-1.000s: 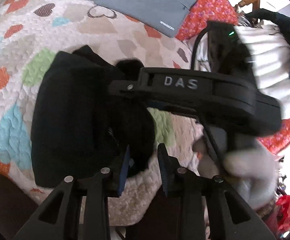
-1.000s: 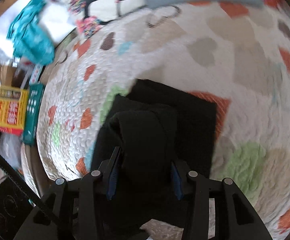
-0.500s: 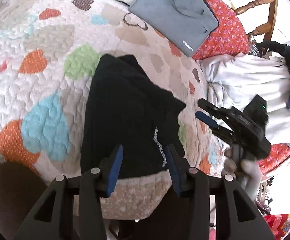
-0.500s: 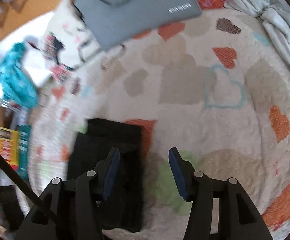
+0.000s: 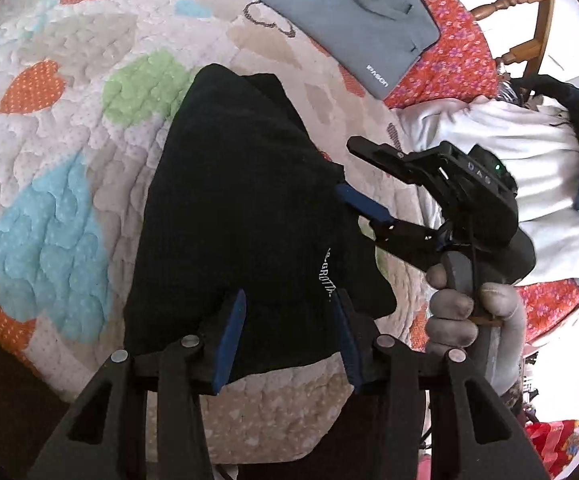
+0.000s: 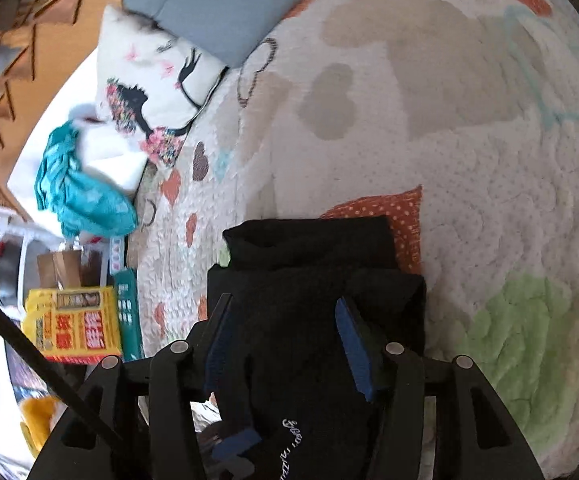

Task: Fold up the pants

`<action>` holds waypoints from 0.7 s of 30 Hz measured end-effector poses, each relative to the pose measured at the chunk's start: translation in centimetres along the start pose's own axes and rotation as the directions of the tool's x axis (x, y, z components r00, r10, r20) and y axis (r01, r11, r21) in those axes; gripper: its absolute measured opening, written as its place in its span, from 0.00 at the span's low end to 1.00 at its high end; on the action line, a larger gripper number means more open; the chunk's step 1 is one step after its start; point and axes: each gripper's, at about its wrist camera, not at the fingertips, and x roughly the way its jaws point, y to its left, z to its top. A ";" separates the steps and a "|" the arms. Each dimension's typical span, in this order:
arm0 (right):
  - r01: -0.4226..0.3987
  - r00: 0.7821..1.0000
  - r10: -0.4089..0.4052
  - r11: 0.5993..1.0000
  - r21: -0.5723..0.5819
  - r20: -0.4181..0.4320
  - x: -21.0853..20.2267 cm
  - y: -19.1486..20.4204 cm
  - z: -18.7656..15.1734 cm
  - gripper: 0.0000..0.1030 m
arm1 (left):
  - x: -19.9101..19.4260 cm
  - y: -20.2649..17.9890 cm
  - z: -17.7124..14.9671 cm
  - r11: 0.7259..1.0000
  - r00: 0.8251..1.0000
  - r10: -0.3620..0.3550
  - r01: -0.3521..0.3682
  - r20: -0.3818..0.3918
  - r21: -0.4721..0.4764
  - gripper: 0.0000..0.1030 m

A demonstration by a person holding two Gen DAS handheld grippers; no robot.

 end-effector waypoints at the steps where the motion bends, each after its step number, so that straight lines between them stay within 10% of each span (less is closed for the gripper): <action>1: 0.025 1.000 -0.025 0.999 -0.037 0.004 -0.3 0.9 -0.1 0.54 | -0.2 0.1 -0.1 1.000 1.000 -0.009 0.009 0.005 0.002 0.41; 7: 0.111 0.992 -0.123 0.952 -0.287 -0.025 0.5 7.7 -0.5 0.57 | -1.4 0.8 -0.5 0.998 0.998 -0.066 0.066 0.021 -0.012 0.41; 15: 0.274 0.913 -0.407 0.676 -0.684 -0.036 10.9 15.8 -2.0 0.57 | -0.9 2.8 -0.7 0.988 0.988 -0.149 0.151 0.037 -0.043 0.38; 16: 0.285 0.895 -0.445 0.641 -0.713 -0.043 12.2 16.0 -2.2 0.53 | -0.9 2.9 -0.8 0.987 0.987 -0.155 0.157 0.040 -0.041 0.38; 17: 0.291 0.874 -0.482 0.613 -0.735 -0.056 13.2 16.0 -2.4 0.17 | -0.9 3.0 -0.8 0.986 0.986 -0.161 0.163 0.043 -0.040 0.38; 18: 0.322 0.833 -0.551 0.557 -0.766 -0.050 14.5 16.1 -2.7 0.05 | -1.0 3.1 -0.8 0.985 0.985 -0.165 0.166 0.046 -0.035 0.38; 21: 0.352 0.801 -0.598 0.506 -0.787 -0.026 15.9 16.6 -2.1 0.04 | -1.1 3.7 -0.7 0.983 0.983 -0.180 0.181 0.045 -0.032 0.37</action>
